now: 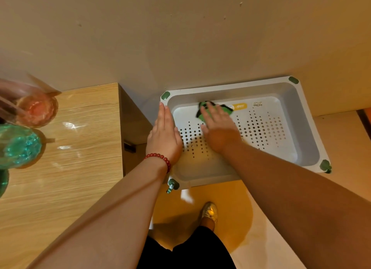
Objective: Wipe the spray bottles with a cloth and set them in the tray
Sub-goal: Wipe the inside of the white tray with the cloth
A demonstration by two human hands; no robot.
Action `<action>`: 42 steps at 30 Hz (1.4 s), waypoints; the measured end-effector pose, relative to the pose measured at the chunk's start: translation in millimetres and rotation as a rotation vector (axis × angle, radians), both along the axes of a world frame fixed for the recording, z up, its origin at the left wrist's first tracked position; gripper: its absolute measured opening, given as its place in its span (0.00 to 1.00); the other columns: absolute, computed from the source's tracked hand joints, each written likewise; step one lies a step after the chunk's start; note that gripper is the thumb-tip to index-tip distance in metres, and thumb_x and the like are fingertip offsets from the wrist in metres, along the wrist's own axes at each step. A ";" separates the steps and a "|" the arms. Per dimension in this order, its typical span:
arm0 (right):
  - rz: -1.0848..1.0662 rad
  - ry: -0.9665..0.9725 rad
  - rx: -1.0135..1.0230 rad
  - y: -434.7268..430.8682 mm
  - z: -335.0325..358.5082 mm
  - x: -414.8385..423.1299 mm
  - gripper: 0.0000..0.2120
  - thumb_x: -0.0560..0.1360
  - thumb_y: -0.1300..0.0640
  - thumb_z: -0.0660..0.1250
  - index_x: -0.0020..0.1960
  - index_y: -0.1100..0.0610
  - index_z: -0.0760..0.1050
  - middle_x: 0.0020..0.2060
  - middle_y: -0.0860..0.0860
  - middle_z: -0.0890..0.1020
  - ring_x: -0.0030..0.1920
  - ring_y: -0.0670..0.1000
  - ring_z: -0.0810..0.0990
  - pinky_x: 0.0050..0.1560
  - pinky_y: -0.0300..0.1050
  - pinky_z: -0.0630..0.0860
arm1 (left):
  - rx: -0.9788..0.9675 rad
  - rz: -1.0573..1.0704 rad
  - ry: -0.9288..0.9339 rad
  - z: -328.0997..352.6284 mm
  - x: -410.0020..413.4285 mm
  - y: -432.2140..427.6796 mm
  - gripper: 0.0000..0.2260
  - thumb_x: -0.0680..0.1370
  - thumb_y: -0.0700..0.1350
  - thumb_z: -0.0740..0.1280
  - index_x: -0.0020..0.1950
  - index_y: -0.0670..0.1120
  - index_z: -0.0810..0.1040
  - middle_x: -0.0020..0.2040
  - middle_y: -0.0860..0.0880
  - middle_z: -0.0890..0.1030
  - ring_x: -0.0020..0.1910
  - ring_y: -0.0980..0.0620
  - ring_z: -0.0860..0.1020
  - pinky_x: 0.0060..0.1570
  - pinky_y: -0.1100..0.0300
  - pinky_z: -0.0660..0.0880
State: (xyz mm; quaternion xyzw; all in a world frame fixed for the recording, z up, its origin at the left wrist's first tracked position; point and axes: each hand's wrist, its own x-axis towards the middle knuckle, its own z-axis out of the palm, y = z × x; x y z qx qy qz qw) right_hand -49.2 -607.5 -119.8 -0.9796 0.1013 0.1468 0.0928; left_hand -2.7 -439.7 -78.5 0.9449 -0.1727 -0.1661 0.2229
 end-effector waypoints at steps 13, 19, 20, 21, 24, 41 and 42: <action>-0.130 0.005 -0.029 -3.3 -0.2 -1.6 0.26 0.84 0.51 0.45 0.78 0.52 0.40 0.78 0.54 0.44 0.78 0.56 0.42 0.75 0.52 0.42 | -0.007 0.018 0.004 0.2 0.5 -1.1 0.28 0.82 0.44 0.52 0.79 0.49 0.41 0.79 0.54 0.39 0.78 0.51 0.50 0.73 0.52 0.54; 0.108 -0.052 0.095 56.2 3.0 14.8 0.25 0.84 0.51 0.49 0.79 0.52 0.49 0.78 0.53 0.49 0.78 0.57 0.47 0.75 0.54 0.45 | -0.013 0.022 0.020 0.5 1.5 2.5 0.29 0.82 0.44 0.52 0.79 0.49 0.41 0.79 0.55 0.38 0.78 0.52 0.49 0.74 0.52 0.52; 0.203 -0.057 0.127 55.3 4.8 15.5 0.24 0.84 0.50 0.50 0.78 0.51 0.51 0.78 0.51 0.51 0.78 0.56 0.48 0.75 0.53 0.46 | -0.015 0.021 0.022 0.5 1.2 2.5 0.29 0.82 0.44 0.52 0.79 0.49 0.41 0.79 0.55 0.38 0.78 0.53 0.49 0.74 0.52 0.52; 0.230 -0.076 0.127 47.0 5.7 15.6 0.24 0.83 0.50 0.50 0.78 0.51 0.52 0.78 0.51 0.52 0.78 0.56 0.49 0.75 0.53 0.46 | -0.011 0.020 0.021 0.8 0.3 2.5 0.29 0.82 0.44 0.52 0.79 0.50 0.41 0.79 0.55 0.38 0.78 0.53 0.49 0.74 0.52 0.52; 0.005 -0.047 -0.006 10.4 1.6 7.1 0.25 0.83 0.50 0.46 0.79 0.52 0.45 0.78 0.53 0.48 0.78 0.57 0.46 0.75 0.54 0.44 | 0.002 0.029 0.005 1.6 -1.0 0.4 0.29 0.82 0.43 0.52 0.79 0.50 0.41 0.79 0.55 0.38 0.78 0.52 0.49 0.74 0.52 0.51; -0.431 0.094 -0.053 -17.4 -0.7 -6.6 0.27 0.82 0.44 0.38 0.78 0.51 0.37 0.78 0.54 0.40 0.77 0.58 0.40 0.76 0.55 0.42 | 0.030 0.050 -0.015 2.6 -0.7 -2.6 0.29 0.81 0.42 0.52 0.79 0.50 0.42 0.79 0.54 0.40 0.78 0.52 0.47 0.74 0.52 0.49; -0.477 0.117 -0.052 -12.2 3.0 -5.3 0.28 0.82 0.44 0.39 0.78 0.52 0.35 0.77 0.55 0.39 0.77 0.58 0.40 0.75 0.55 0.41 | 0.028 0.052 -0.014 3.0 -0.8 -3.5 0.29 0.82 0.41 0.52 0.79 0.50 0.42 0.79 0.54 0.40 0.78 0.52 0.47 0.74 0.52 0.49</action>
